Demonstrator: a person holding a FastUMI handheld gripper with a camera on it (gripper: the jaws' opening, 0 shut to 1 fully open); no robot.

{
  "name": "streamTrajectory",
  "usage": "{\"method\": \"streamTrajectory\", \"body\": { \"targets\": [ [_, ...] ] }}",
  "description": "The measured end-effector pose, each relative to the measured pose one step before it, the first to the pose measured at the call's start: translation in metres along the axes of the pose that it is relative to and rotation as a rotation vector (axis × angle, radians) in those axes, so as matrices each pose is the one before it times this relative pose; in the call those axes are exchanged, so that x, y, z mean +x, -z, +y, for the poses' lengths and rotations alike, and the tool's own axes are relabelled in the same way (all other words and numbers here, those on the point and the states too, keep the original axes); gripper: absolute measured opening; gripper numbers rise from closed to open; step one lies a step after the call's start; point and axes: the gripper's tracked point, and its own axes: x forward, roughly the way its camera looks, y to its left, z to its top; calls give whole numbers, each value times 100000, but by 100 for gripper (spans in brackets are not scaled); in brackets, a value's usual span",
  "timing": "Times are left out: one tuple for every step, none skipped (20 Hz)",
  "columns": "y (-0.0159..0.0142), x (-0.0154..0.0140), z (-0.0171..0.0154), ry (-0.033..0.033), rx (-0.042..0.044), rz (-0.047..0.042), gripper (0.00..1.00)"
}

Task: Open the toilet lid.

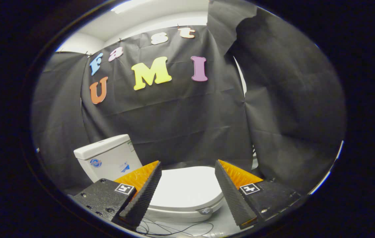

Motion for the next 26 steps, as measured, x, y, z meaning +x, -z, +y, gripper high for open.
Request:
{"method": "streamTrajectory", "body": {
  "targets": [
    [725,750,-778,75,2791,1325,100],
    [801,634,-828,929,3057,2653,100],
    [1008,653,-901,1123,4249,2437,100],
    [631,681,-581,-926,4371,1720,100],
    [1047,767,-825,-28,5874,3046,100],
    [788,728,-625,-383,4675,2202,99],
    [956,837,-778,-655,4883,2290,98],
    [1573,720,-1149,1169,4173,3877,96],
    [1717,617,-1300,893,3989,4774,95],
    [1086,556,-838,203,3522,2745,95],
    [1084,686,-952,663,4948,3112,93],
    [891,626,-895,588,5113,2362,91],
    [604,80,-890,551,4252,2265,87],
    [609,46,-897,551,3637,1469,85],
    [518,427,-692,151,3853,2115,82],
    [650,373,-723,562,3669,2028,80],
    [412,323,-523,869,2745,940,77],
    [-11,119,-319,-138,2272,688,74],
    [255,-2,-442,-633,3261,913,69],
    [26,158,-419,-1093,3435,1394,67],
    [370,267,-478,-191,3211,1722,63],
    [331,286,-182,29,2410,1737,61],
    [542,463,-285,135,1271,1354,58],
    [262,214,-81,-216,805,450,56],
    [448,337,-13,51,344,971,53],
    [28,326,-69,-54,223,834,51]
  ]
}}
